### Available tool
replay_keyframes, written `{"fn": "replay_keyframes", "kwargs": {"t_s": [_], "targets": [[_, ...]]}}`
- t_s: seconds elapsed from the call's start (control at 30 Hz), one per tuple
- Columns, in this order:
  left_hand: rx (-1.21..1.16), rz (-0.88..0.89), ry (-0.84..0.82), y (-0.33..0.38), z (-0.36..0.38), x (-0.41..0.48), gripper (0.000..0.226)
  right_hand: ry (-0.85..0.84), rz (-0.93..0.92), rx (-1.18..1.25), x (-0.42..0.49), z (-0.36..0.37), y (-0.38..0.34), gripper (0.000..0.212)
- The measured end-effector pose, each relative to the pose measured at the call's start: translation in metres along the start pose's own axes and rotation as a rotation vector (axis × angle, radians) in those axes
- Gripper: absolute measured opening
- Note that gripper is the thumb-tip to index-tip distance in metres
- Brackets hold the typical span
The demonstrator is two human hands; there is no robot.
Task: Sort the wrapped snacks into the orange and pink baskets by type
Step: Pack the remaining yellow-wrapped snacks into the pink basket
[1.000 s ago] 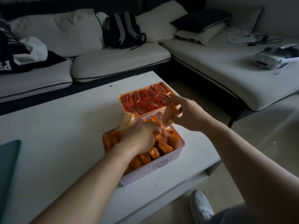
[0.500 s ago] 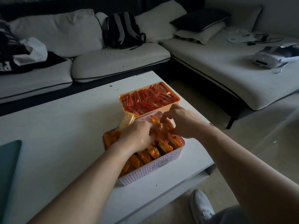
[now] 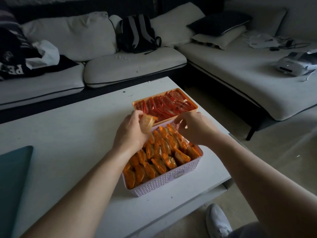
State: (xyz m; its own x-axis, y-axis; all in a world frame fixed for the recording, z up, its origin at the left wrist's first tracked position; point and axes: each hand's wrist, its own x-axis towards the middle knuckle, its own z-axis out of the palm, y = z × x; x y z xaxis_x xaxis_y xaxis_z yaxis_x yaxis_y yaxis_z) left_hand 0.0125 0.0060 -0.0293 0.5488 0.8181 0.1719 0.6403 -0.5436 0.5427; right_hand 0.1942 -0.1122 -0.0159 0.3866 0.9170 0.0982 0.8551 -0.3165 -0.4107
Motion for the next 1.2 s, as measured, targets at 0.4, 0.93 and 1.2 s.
{"fn": "replay_keyframes", "kwargs": {"t_s": [0.4, 0.93, 1.2], "targets": [[-0.372, 0.134, -0.133, 0.051, 0.023, -0.022, 0.023, 0.088, 0.229, 0.448, -0.006, -0.042, 0.011, 0.022], [0.327, 0.484, -0.397, 0.058, 0.042, -0.022, 0.016, 0.017, 0.397, 0.744, -0.025, -0.053, 0.040, 0.031], [0.239, 0.433, -0.428, 0.044, 0.039, -0.018, 0.017, -0.188, 0.219, 0.272, -0.034, -0.034, 0.032, 0.031]]}}
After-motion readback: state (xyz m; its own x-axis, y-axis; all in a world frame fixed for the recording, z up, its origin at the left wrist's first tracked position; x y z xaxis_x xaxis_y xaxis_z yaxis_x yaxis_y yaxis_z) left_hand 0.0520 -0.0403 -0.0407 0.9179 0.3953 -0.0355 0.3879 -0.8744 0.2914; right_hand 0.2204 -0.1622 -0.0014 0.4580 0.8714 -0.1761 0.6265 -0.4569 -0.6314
